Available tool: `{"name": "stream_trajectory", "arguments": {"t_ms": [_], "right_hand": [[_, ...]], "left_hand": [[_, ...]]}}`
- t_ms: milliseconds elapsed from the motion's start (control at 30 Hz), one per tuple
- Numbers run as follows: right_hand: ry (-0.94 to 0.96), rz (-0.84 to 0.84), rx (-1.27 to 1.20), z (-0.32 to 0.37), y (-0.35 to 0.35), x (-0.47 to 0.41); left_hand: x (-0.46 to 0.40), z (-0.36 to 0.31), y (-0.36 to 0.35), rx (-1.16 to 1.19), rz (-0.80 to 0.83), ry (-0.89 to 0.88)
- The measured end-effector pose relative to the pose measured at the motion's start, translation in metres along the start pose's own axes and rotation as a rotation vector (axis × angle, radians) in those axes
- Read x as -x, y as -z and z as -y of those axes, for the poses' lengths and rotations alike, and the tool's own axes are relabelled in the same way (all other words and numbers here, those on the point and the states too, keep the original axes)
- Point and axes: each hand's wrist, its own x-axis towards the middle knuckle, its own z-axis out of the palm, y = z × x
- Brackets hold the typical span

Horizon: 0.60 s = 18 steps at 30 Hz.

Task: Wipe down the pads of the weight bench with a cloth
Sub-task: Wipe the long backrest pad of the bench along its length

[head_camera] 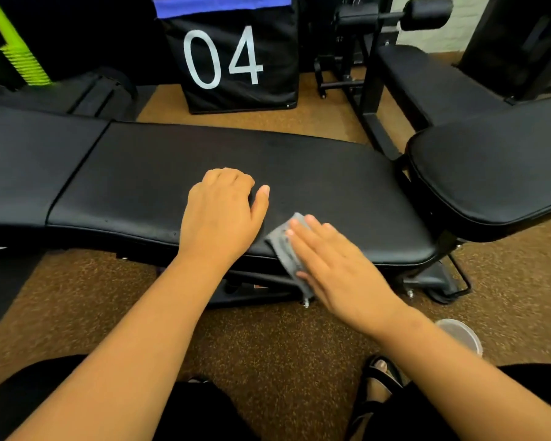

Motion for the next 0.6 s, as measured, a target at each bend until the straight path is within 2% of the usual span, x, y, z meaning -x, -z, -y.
{"name": "stream_trajectory", "arguments": {"t_ms": [100,200,400,600], "right_hand": [[-0.004,-0.022,-0.029,0.004,-0.003,-0.001],[-0.034,-0.058,-0.010,-0.021,-0.005,0.032],[-0.252,-0.034,0.057,-0.077,0.001,0.096],[-0.221,-0.125,0.014,-0.029,-0.012,0.053]], "left_hand": [[0.000,0.000,0.001,0.025,-0.008,-0.006],[0.000,0.001,0.001,0.033,0.002,-0.014],[-0.003,0.002,-0.003,-0.007,0.006,-0.020],[0.001,0.002,-0.002,0.039,-0.017,-0.037]]}}
